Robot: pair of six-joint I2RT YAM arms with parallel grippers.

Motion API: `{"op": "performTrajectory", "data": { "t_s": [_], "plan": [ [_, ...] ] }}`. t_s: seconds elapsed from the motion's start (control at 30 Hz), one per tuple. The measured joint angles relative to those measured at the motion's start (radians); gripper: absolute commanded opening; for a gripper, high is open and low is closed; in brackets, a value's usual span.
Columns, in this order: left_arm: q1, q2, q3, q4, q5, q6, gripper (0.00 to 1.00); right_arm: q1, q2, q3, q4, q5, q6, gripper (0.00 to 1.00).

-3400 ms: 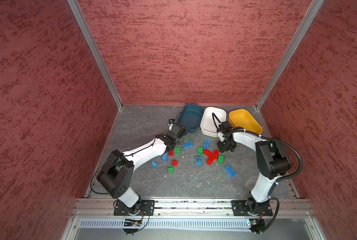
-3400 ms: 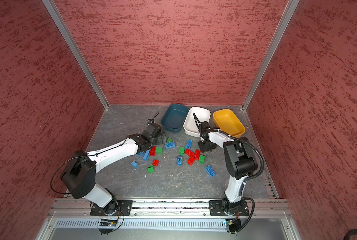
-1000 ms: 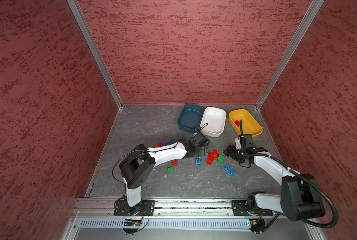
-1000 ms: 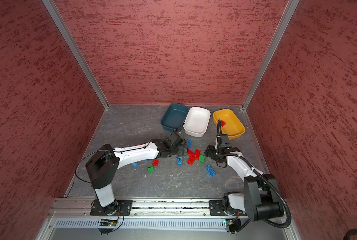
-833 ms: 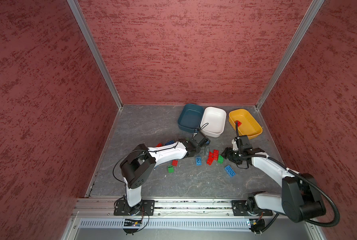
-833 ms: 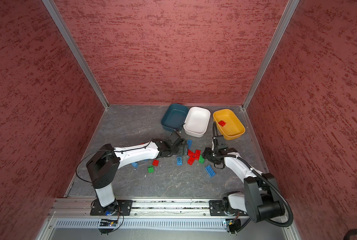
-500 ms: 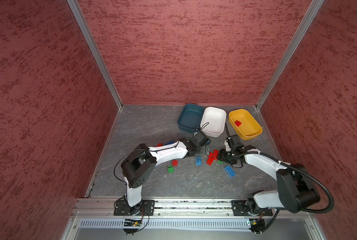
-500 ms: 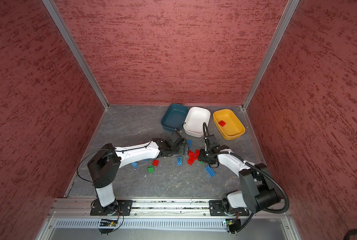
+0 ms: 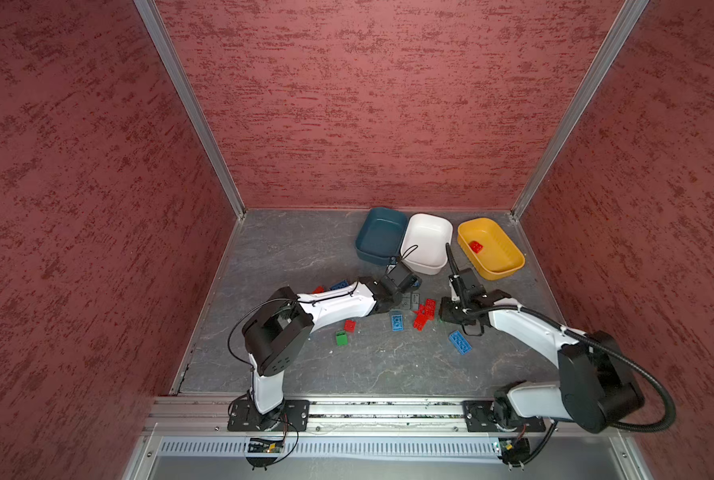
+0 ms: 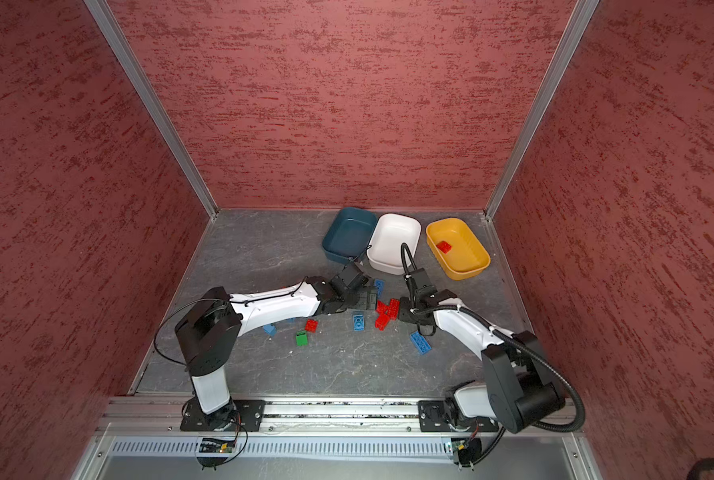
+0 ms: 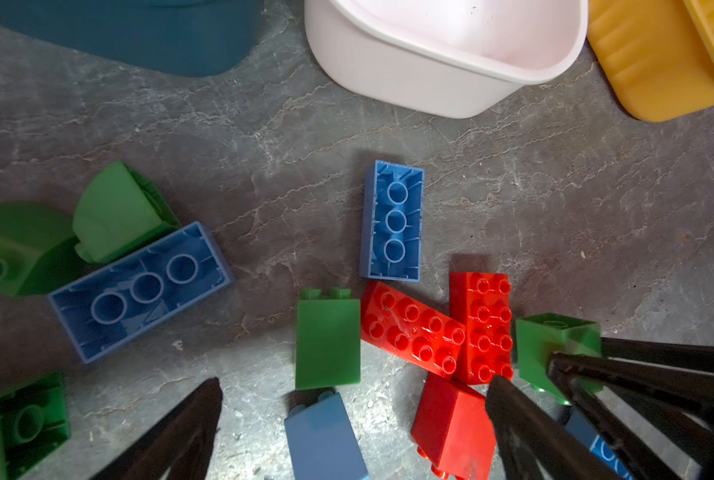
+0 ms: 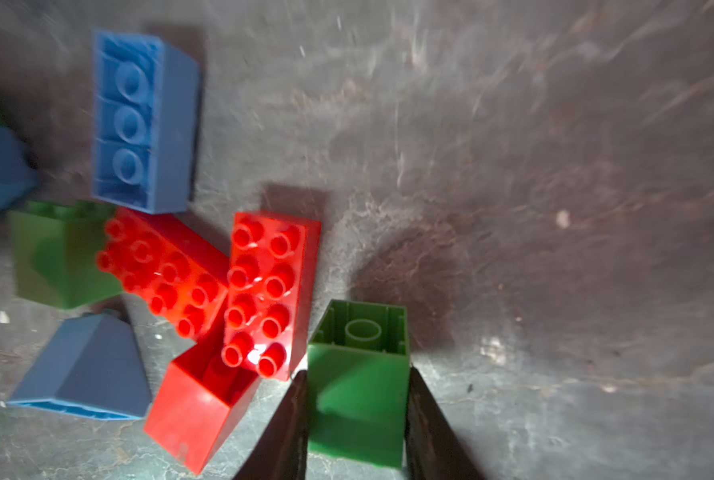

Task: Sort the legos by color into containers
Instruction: 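Carry the green brick with the right gripper and release it into the white bin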

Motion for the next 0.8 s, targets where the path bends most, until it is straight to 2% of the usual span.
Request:
{"op": "performTrajectory", "data": {
  "t_s": [0.17, 0.3, 0.43, 0.8],
  "plan": [
    [0.005, 0.023, 0.0, -0.005, 0.002, -0.014, 1.0, 0.0, -0.088, 0.0, 0.066, 0.029, -0.002, 0.28],
    [0.018, 0.041, 0.002, -0.014, 0.016, -0.027, 0.99, 0.0, -0.092, 0.0, 0.177, 0.032, 0.005, 0.28],
    [0.032, 0.061, 0.019, -0.037, 0.032, -0.035, 0.99, 0.0, -0.028, 0.017, 0.28, 0.032, 0.015, 0.28],
    [0.051, 0.075, 0.05, -0.071, 0.077, -0.049, 1.0, -0.052, 0.235, 0.22, 0.422, 0.0, 0.016, 0.29]
  ]
}}
